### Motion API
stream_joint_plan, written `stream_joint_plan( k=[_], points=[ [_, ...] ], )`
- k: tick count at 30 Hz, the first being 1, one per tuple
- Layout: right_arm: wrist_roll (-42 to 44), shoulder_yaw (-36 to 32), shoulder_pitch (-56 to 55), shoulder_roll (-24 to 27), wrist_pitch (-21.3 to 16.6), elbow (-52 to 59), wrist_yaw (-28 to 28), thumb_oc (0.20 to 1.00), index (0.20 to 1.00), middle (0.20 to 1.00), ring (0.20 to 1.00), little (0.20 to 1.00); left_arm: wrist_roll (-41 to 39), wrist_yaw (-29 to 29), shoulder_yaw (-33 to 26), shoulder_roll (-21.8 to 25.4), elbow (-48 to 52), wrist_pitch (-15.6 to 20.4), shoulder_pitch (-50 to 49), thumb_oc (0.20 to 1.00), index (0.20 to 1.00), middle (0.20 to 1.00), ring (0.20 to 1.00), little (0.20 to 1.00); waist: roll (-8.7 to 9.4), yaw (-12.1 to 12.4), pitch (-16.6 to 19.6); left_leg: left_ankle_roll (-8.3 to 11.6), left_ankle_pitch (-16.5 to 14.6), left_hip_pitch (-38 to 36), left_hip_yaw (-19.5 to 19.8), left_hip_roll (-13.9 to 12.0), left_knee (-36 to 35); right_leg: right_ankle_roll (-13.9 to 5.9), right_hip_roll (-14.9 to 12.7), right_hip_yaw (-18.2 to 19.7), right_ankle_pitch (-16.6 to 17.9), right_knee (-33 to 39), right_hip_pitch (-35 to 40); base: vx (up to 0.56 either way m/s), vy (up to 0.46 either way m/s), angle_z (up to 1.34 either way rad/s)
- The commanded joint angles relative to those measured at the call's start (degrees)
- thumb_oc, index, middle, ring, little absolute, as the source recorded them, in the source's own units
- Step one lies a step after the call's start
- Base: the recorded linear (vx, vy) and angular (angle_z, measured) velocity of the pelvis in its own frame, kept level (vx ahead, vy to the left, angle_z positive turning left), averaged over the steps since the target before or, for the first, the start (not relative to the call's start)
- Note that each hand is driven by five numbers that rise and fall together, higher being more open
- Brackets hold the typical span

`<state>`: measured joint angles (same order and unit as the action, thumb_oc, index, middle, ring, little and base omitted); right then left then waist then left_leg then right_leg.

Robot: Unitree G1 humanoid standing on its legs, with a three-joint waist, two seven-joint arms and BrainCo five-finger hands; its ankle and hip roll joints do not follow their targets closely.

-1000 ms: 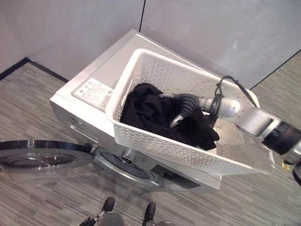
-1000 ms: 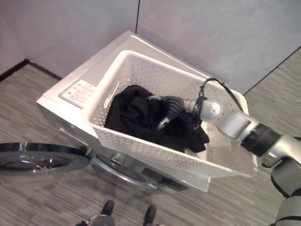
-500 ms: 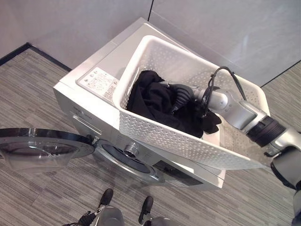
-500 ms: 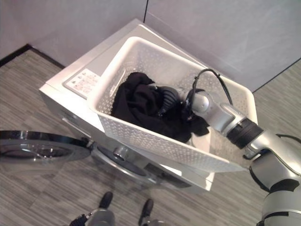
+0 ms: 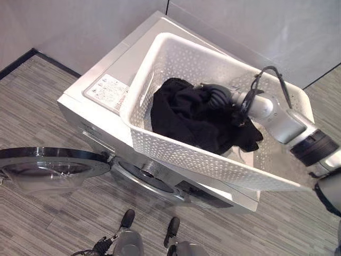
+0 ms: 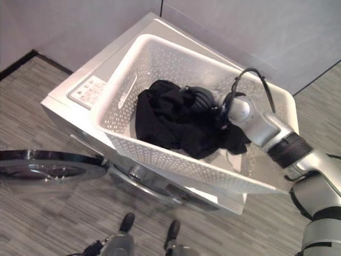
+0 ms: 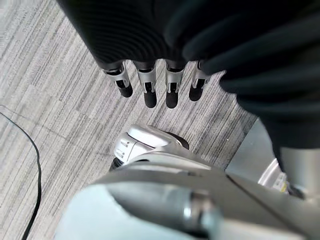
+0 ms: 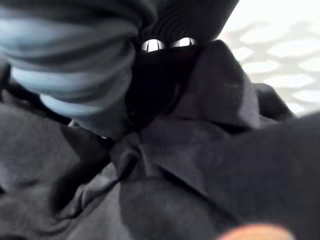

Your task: Grab the laundry basket,head to the washer,open it,put in the laundry and shut it.

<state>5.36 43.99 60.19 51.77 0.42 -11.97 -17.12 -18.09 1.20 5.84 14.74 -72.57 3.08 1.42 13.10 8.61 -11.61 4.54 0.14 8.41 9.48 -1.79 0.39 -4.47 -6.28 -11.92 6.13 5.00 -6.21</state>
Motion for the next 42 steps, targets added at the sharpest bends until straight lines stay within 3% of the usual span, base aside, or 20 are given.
stream_joint_plan(
  k=[1,7,10,14,20,27,30,34,42],
  points=[
    [6.6,-0.6,-1.4,6.9,-0.9,1.6,3.4,0.2,0.2,0.2,0.2,0.2,-1.4,-0.4,1.7,-2.6,-1.7,0.8,0.5,1.0,1.0,1.0,1.0,1.0,-2.43,-1.1,2.7,-1.32,1.5,-0.7,-2.6,-1.1,-5.4,-4.36,-4.4,2.6,-5.6,-4.9,1.8,0.04,0.029,-0.16],
    [15.0,-5.0,3.8,16.2,-4.6,1.8,7.5,0.2,0.2,0.2,0.2,0.2,-0.1,-1.0,3.2,-2.9,-1.7,1.6,-0.8,1.0,1.0,1.0,1.0,1.0,-2.95,-2.7,5.8,-1.42,0.5,-2.3,-3.3,-0.7,-5.4,-4.79,-4.9,2.8,-5.6,-4.4,3.1,0.05,0.031,-0.03],
    [16.6,-5.0,8.0,17.1,-5.5,-0.9,9.6,0.2,0.2,0.2,0.2,0.2,0.0,-0.9,4.1,-2.9,-1.4,2.1,-0.7,1.0,1.0,1.0,1.0,1.0,-3.06,-3.1,6.6,-1.52,0.0,-3.4,-3.9,-0.7,-5.4,-4.91,-4.9,3.3,-5.5,-4.2,3.6,0.06,0.025,-0.14],
    [20.4,-4.7,16.6,15.5,-7.3,-8.2,14.5,0.2,0.2,0.2,0.2,0.2,-1.0,-0.1,6.3,-2.3,-0.2,3.0,0.0,1.0,1.0,1.0,1.0,1.0,-3.08,-3.7,8.2,-1.78,-1.0,-5.2,-4.9,-0.8,-5.4,-5.08,-4.8,4.8,-5.3,-3.6,4.5,0.05,0.015,-0.26],
    [23.8,-2.0,28.8,7.7,-6.9,-22.1,19.2,0.2,0.2,0.2,0.2,0.2,-2.2,1.3,9.9,-1.9,1.3,3.5,2.5,1.0,1.0,1.0,1.0,1.0,-3.74,-5.0,10.3,-1.99,-2.1,-7.6,-6.6,-1.0,-5.4,-4.99,-4.4,6.7,-5.3,-3.2,5.4,0.03,0.011,-0.22],
    [25.0,-2.8,35.8,1.6,-6.9,-33.6,24.2,0.2,0.2,0.2,0.2,0.2,-3.0,2.3,13.5,-2.9,3.1,3.8,5.3,1.0,1.0,1.0,1.0,1.0,-4.46,-6.0,11.6,-2.2,-2.7,-8.8,-7.6,-1.0,-5.4,-5.03,-4.3,7.7,-5.0,-2.9,6.0,0.01,0.005,-0.1],
    [26.2,-3.9,37.1,1.5,-7.5,-36.0,25.8,0.2,0.2,0.2,0.2,0.2,-3.7,2.3,14.5,-3.2,4.1,4.0,5.9,1.0,1.0,1.0,1.0,1.0,-4.6,-6.3,11.8,-2.29,-2.9,-9.1,-7.8,-0.8,-5.4,-5.12,-4.3,7.9,-4.8,-2.7,6.1,0.0,0.0,0.0],
    [35.9,-6.7,37.1,4.1,-10.0,-38.1,24.6,0.2,0.2,0.2,0.2,0.2,-4.8,1.7,15.9,-3.4,5.9,4.3,5.6,1.0,1.0,1.0,1.0,1.0,-4.68,-6.7,12.3,-2.39,-3.3,-9.3,-8.1,-0.5,-5.4,-5.64,-4.5,8.0,-4.4,-2.3,6.2,0.0,0.008,0.0],
    [41.7,-15.6,27.8,14.0,-12.1,-34.7,24.7,0.2,0.2,0.2,0.2,0.2,-5.1,0.7,15.2,-3.5,8.0,4.3,2.9,1.0,1.0,1.0,1.0,1.0,-4.9,-7.9,11.7,-3.57,-4.6,-10.5,-9.0,0.6,-4.6,-6.73,-5.6,9.6,-3.4,-2.6,6.5,0.0,0.068,-0.08]
  ],
)
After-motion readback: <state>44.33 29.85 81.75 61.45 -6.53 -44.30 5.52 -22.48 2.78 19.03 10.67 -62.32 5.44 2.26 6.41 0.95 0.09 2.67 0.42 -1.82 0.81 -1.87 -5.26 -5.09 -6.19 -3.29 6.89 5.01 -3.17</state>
